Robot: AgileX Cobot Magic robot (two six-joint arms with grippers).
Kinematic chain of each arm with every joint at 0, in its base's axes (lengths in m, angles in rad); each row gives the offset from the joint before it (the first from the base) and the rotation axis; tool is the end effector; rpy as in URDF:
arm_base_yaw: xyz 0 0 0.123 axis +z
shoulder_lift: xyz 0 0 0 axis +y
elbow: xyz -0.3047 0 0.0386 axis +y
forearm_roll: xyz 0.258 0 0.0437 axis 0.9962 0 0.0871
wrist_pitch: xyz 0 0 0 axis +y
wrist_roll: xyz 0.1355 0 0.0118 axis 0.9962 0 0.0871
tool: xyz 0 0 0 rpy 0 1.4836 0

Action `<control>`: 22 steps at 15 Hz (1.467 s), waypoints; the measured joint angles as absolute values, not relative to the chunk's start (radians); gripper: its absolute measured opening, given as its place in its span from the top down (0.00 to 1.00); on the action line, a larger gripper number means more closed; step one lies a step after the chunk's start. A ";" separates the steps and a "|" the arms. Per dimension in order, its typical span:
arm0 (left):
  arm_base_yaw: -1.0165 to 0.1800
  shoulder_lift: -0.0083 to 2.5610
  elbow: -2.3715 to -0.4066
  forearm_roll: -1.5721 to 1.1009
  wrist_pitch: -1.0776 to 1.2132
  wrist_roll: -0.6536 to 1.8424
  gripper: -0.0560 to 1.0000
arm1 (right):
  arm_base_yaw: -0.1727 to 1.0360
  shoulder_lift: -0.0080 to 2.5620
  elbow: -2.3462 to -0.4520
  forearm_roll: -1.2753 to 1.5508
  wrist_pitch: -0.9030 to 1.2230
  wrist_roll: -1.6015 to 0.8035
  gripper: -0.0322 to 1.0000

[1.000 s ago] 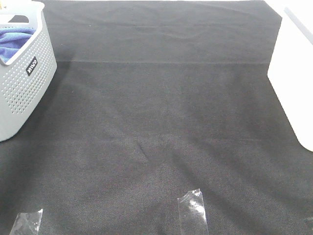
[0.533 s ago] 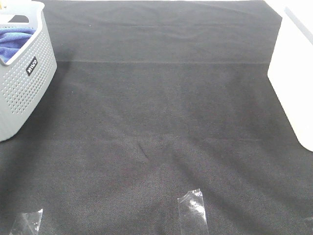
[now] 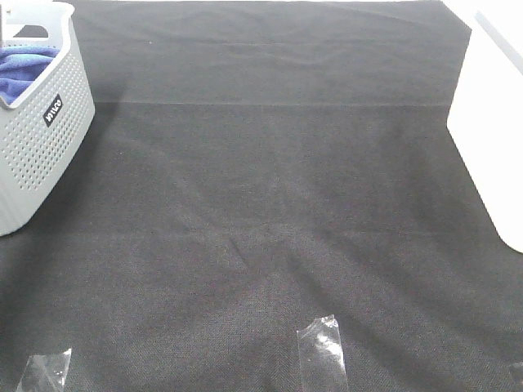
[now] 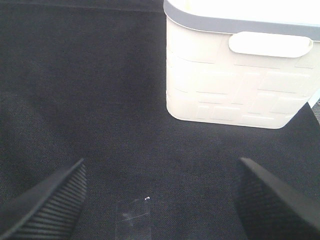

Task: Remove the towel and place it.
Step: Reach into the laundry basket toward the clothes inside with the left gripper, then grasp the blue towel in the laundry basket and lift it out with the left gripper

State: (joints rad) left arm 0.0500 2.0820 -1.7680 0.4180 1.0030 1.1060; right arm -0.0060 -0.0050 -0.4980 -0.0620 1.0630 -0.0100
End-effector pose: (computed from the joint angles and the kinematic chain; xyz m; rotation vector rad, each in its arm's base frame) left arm 0.4863 0.0710 0.2132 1.7064 2.4359 0.7715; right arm 0.0210 -0.0075 0.2609 -0.0010 2.0431 -0.0842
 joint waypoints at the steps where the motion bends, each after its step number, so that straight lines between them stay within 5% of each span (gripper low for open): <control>1: 0.050 2.108 -1.768 0.428 0.994 1.106 0.01 | -0.006 -0.005 -0.498 -0.062 1.063 -0.010 0.23; 8: 0.088 2.185 -1.769 0.444 0.967 1.106 0.03 | -0.006 -0.005 -0.498 -0.062 1.063 -0.010 0.23; 10: 0.112 2.185 -1.769 0.444 0.967 1.106 0.18 | -0.006 -0.005 -0.498 -0.062 1.063 -0.010 0.23; 13: 0.120 2.185 -1.769 0.423 0.928 1.106 0.57 | -0.006 -0.005 -0.498 -0.062 1.063 -0.010 0.23; 22: 0.120 2.188 -1.769 0.388 0.915 1.098 0.69 | -0.006 -0.005 -0.498 -0.062 1.063 -0.010 0.23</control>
State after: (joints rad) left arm 0.1200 2.1880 -1.7690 0.3880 0.9150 1.0980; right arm -0.0060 -0.0050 -0.4980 -0.0620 1.0630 -0.0100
